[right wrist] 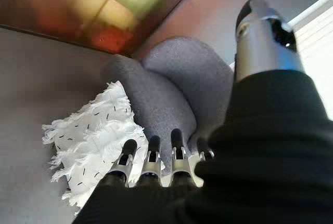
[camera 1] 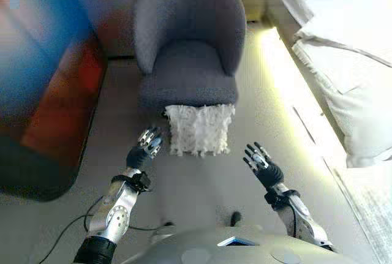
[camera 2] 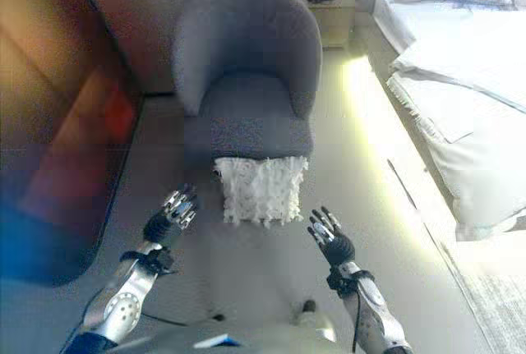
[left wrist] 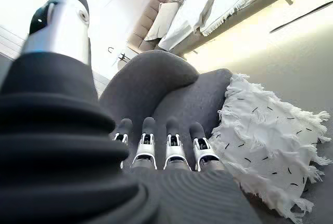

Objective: Pick up the cushion and take it to the sofa

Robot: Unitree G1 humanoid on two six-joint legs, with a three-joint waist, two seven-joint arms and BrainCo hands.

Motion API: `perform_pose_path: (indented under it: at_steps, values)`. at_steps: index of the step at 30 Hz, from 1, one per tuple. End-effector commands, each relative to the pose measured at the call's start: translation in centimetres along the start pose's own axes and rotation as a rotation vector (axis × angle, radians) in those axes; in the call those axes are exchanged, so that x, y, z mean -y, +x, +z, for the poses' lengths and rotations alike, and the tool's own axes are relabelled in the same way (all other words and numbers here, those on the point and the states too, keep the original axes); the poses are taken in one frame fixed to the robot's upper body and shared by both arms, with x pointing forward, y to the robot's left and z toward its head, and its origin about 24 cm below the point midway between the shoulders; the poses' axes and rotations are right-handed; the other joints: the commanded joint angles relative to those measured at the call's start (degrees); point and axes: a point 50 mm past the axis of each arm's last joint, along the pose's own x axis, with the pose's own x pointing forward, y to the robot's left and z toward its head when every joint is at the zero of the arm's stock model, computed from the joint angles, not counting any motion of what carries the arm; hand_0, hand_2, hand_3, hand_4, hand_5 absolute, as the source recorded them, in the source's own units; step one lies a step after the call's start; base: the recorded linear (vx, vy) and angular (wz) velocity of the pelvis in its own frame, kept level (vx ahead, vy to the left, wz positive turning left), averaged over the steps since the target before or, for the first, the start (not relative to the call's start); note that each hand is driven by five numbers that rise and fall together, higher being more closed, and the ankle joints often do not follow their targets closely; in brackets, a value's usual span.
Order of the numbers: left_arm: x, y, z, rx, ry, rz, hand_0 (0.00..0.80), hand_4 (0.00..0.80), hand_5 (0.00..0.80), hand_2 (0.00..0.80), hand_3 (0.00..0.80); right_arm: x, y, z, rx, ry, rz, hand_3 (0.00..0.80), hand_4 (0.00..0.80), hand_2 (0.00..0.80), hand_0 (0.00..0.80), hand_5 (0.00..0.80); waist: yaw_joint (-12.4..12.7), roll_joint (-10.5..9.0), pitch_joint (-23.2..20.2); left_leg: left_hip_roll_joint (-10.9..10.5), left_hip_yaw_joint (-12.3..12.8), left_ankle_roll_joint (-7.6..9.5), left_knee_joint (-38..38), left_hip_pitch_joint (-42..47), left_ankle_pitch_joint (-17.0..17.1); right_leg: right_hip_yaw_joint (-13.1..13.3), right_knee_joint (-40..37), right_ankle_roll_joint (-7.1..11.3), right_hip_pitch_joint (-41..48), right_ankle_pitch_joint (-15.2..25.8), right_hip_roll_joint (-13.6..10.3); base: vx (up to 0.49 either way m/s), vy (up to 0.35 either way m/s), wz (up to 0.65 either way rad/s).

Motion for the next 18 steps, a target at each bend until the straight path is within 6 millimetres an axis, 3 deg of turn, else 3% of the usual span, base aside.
perform_pose_path:
  at_steps: [1, 11, 18]
  values:
    - [1.07, 0.96, 3.23, 0.148, 0.052, -0.069, 0.000, 0.000, 0.000, 0.000, 0.000, -2.22, 1.34, 2.02, 0.114, -0.001, 0.092, 0.000, 0.000, 0.000, 0.000, 0.000, 1.04, -1.92, 1.57, -2.29, -0.97, 3.23, 3.12, -3.06, -1.82, -3.20, 2.59, 0.63, 2.41, -4.00, -0.84, 0.000, 0.000, 0.00]
    - [1.13, 0.90, 3.31, 0.144, 0.098, -0.073, 0.000, 0.000, 0.000, 0.000, 0.000, -2.09, 1.28, 2.08, 0.120, -0.003, 0.087, 0.000, 0.000, 0.000, 0.000, 0.000, 1.02, -1.92, 1.72, -2.31, -0.76, 3.26, 2.60, -2.59, -1.80, -3.38, 2.28, 0.82, 2.66, -3.82, -0.87, 0.000, 0.000, 0.00]
    - [0.44, 1.00, 3.87, 0.145, 0.327, 0.025, 0.000, 0.000, 0.000, 0.000, 0.000, -1.85, 1.37, 2.81, 0.146, -0.156, 0.009, 0.000, 0.000, 0.000, 0.000, 0.000, 0.93, -1.90, 1.60, -2.31, -0.77, 3.25, 2.47, -2.64, -1.65, -3.13, 2.27, 0.83, 2.55, -3.81, -0.72, 0.000, 0.000, 0.00]
